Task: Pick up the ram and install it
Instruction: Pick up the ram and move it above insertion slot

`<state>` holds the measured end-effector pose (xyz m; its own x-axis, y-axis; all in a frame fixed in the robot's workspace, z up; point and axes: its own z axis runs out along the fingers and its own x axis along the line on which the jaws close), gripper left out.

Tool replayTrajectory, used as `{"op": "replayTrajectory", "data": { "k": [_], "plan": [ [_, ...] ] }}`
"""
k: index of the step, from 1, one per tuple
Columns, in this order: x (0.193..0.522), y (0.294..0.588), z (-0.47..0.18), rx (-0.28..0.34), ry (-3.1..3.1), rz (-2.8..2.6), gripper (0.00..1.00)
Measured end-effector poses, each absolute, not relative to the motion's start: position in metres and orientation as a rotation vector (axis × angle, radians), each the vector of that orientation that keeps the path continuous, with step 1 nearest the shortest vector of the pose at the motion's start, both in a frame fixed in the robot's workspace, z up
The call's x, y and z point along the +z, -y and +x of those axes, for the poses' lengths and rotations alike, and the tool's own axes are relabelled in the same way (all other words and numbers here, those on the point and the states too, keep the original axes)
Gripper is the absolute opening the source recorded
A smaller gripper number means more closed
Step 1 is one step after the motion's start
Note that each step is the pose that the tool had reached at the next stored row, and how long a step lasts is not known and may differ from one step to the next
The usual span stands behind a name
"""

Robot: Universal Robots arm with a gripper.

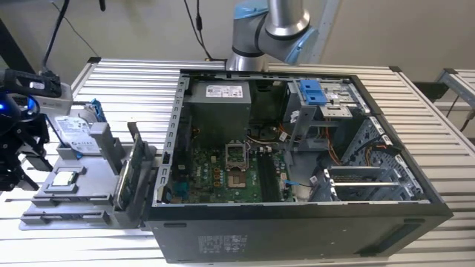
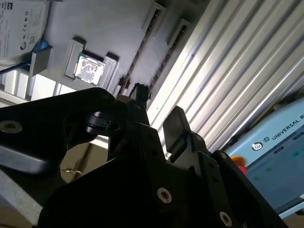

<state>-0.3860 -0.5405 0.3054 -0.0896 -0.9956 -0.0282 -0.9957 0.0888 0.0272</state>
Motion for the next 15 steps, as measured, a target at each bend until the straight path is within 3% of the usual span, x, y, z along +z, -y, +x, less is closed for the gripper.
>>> {"op": "replayTrajectory", "data": {
  "k": [15],
  "plan": [
    [0.2983, 0.5405, -0.3861, 0.061, -2.315, -2.119, 0.42]
  ]
}}
